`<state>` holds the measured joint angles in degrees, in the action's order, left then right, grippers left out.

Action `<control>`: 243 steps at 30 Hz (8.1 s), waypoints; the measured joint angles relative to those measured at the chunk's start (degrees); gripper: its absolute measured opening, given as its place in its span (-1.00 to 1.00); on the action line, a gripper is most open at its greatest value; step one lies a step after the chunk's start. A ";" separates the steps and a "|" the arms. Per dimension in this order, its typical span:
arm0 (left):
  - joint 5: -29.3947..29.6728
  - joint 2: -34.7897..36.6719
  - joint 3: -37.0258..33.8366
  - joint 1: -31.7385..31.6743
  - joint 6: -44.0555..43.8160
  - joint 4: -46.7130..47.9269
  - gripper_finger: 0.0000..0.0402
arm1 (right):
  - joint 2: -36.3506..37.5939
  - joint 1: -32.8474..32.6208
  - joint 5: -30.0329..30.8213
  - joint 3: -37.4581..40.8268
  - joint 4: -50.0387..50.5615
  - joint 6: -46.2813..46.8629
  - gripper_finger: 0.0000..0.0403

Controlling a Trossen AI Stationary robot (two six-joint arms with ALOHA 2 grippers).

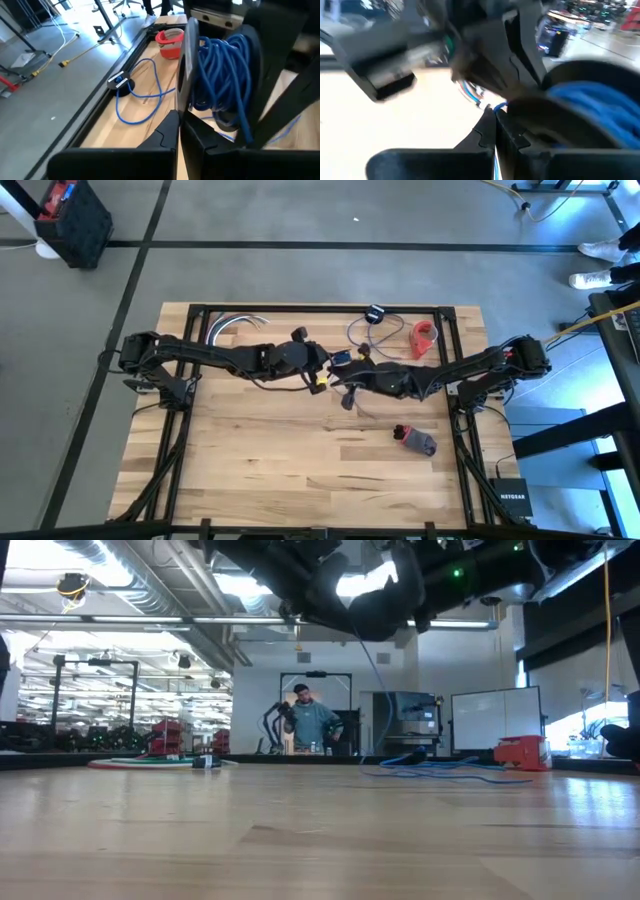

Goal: Coil cords
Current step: Coil the blue wire onto the spool

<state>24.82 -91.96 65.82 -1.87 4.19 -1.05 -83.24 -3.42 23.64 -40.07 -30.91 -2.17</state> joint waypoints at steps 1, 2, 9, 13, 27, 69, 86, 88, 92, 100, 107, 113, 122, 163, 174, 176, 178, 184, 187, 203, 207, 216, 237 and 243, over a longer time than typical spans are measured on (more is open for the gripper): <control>0.00 0.00 0.00 0.00 -0.71 -0.32 -0.99 | 0.00 -0.02 1.18 0.00 0.85 -0.71 -0.99; -0.01 0.00 0.00 0.00 -1.03 -0.81 -0.99 | 0.00 0.00 2.22 0.00 1.55 -1.52 -0.99; -3.62 0.46 -0.04 -0.05 -2.16 -0.37 -0.99 | 0.15 -0.04 7.01 -0.07 9.50 -4.36 -0.98; -4.28 1.22 -0.11 0.04 -2.37 0.97 -0.99 | 0.26 -0.02 7.90 -0.15 13.59 -3.72 -0.98; -4.71 1.78 0.09 0.52 -2.28 1.39 -0.99 | 7.03 -0.28 9.42 -5.27 37.41 -1.65 -0.25; -4.13 1.86 0.07 1.84 -0.10 3.12 -0.99 | 5.34 1.27 16.02 17.44 3.93 -11.52 -0.92; 3.39 -3.80 0.09 -1.14 4.65 4.34 -0.99 | 33.75 1.23 6.54 17.15 18.78 7.98 -0.99; 4.53 -5.30 0.65 -1.71 5.82 4.22 -0.99 | 33.64 1.22 3.84 16.71 16.73 8.66 -0.99; 5.75 -7.59 2.32 -2.31 6.56 3.69 -0.99 | 31.81 1.22 -0.50 15.73 12.76 10.01 -0.99; 5.83 -10.80 4.65 -2.21 8.55 1.33 -0.99 | 25.73 1.31 -2.33 14.19 7.60 10.92 -0.99; 5.75 -11.00 4.83 -2.12 7.78 1.54 -0.99 | 17.19 1.31 -5.40 14.12 -4.33 12.03 -0.99; 4.78 -10.99 4.83 -2.11 7.01 1.34 -0.99 | 10.24 1.31 -5.48 11.44 -7.15 11.16 -0.99; 3.28 -10.66 5.38 -1.15 5.22 1.07 -0.99 | 1.88 1.25 -3.32 6.75 -6.75 6.69 -0.99; -2.33 -6.16 8.26 1.16 -2.72 10.01 -0.99 | 17.61 2.64 -1.58 26.87 1.86 -1.38 -0.08; -2.20 -6.16 8.24 1.14 -2.00 9.00 -0.99 | -0.67 10.75 -8.28 25.69 -18.90 -7.89 -0.08; -2.19 -6.16 8.22 1.14 -2.00 9.05 -0.99 | -3.47 11.11 -8.77 23.31 -18.65 -9.94 -0.08; -2.19 -6.16 8.22 1.14 -1.97 9.03 -0.99 | -5.60 11.16 -9.21 21.39 -18.72 -11.64 -0.08; -2.21 -6.16 8.22 1.14 -1.84 9.13 -0.99 | -8.87 10.99 -9.32 18.54 -18.79 -13.48 -0.12; -2.20 -6.16 8.22 1.14 -1.84 9.14 -0.99 | -8.90 10.99 -9.35 18.43 -20.60 -14.67 -0.27; -1.99 -6.16 8.22 1.73 -1.86 12.57 -0.99 | -3.13 10.88 1.13 18.36 -7.47 -13.23 -0.93; -2.03 -6.19 8.17 1.60 -0.69 14.38 -0.99 | 5.25 10.93 0.31 18.36 3.37 -6.40 -0.97; -2.22 -6.41 6.07 0.12 2.27 11.48 -0.99 | 24.71 10.99 -13.21 18.38 15.33 11.47 -0.98; 1.42 -10.69 5.90 -1.14 7.08 5.96 -0.99 | 24.34 10.94 -27.18 18.43 -3.35 22.94 -0.98; 1.46 -10.71 5.90 -1.20 7.37 5.30 -0.99 | 18.18 10.88 -27.43 18.43 -10.32 23.82 -0.98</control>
<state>26.28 -102.67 71.72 -3.07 11.56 4.25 -65.06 7.46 -3.78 -21.65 -41.23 21.64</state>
